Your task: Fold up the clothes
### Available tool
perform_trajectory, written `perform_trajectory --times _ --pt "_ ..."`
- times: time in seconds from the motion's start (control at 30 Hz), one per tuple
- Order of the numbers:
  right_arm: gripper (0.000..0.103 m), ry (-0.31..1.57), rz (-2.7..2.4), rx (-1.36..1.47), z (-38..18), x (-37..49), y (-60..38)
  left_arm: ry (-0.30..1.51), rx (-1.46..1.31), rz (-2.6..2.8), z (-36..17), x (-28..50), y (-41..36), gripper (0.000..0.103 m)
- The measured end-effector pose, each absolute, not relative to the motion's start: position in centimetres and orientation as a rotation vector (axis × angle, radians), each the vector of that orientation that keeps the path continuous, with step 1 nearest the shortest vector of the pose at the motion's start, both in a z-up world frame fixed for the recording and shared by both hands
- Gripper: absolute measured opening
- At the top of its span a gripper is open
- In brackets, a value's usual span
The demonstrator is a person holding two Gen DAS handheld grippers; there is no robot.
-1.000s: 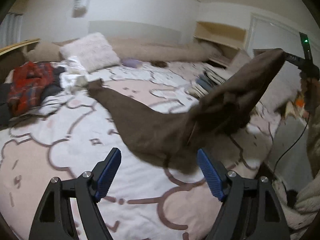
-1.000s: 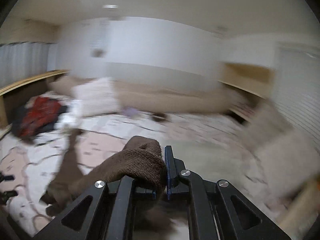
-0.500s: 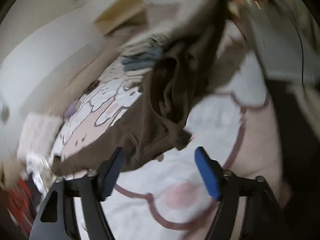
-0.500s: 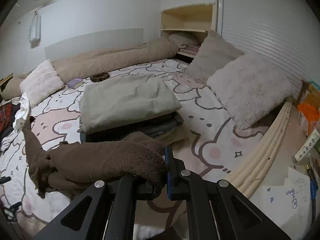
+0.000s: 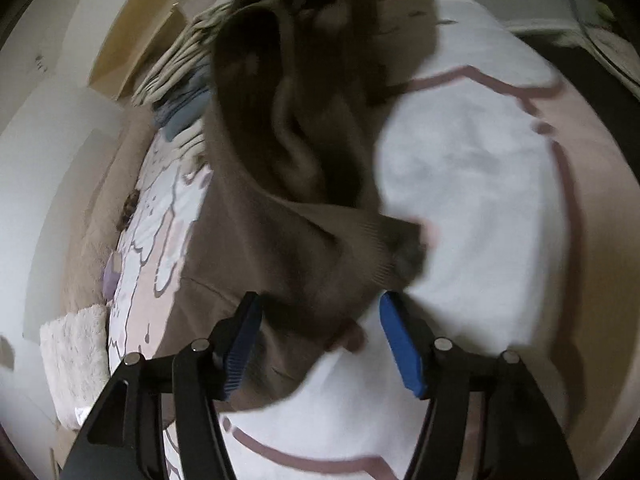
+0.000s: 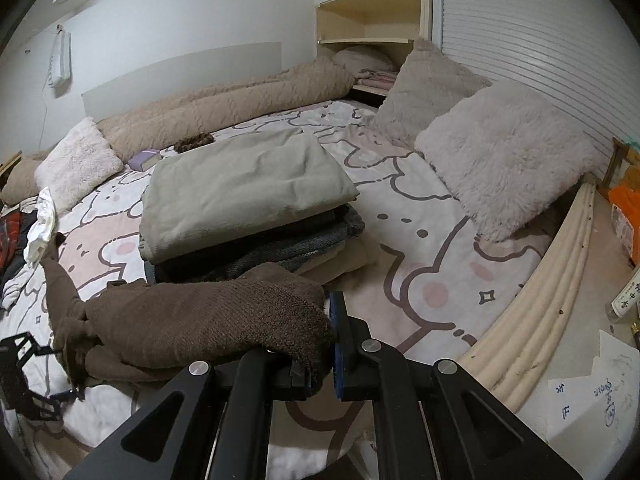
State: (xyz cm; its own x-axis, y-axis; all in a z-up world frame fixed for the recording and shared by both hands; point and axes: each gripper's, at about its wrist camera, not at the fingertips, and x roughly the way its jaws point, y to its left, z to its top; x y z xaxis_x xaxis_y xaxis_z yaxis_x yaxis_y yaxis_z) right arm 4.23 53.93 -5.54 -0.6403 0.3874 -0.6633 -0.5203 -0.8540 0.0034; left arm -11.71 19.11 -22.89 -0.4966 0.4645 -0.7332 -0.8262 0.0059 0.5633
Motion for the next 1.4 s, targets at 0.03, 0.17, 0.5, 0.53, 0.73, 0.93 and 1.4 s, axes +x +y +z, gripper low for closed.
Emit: perform_trajectory --times 0.03,0.17,0.5,0.53,0.73,0.93,1.4 --pt "0.007 0.266 2.448 -0.931 -5.6 4.1 54.0 1.279 -0.437 1.7 -22.9 -12.1 19.3 0.062" --pt "0.007 0.275 2.452 -0.933 -5.6 3.9 54.0 1.193 -0.512 1.808 -22.8 -13.7 20.1 0.009" --pt "0.007 0.187 2.698 -0.662 1.4 6.2 48.9 0.217 -0.431 2.469 -6.1 -15.4 8.4 0.009" --pt "0.007 0.164 2.733 -0.616 2.6 6.5 48.0 0.172 -0.405 2.496 -4.6 -15.2 7.5 0.009" --pt "0.007 0.004 2.928 -0.295 11.1 9.6 42.2 0.039 -0.067 2.676 7.2 -8.3 0.3 0.009" --pt "0.007 -0.024 3.091 0.001 18.6 14.2 38.6 0.071 0.332 2.804 19.3 3.2 -5.7 0.009" --pt "0.007 -0.017 3.219 0.173 23.1 16.5 36.3 0.395 0.323 2.978 26.5 13.0 -10.4 0.013"
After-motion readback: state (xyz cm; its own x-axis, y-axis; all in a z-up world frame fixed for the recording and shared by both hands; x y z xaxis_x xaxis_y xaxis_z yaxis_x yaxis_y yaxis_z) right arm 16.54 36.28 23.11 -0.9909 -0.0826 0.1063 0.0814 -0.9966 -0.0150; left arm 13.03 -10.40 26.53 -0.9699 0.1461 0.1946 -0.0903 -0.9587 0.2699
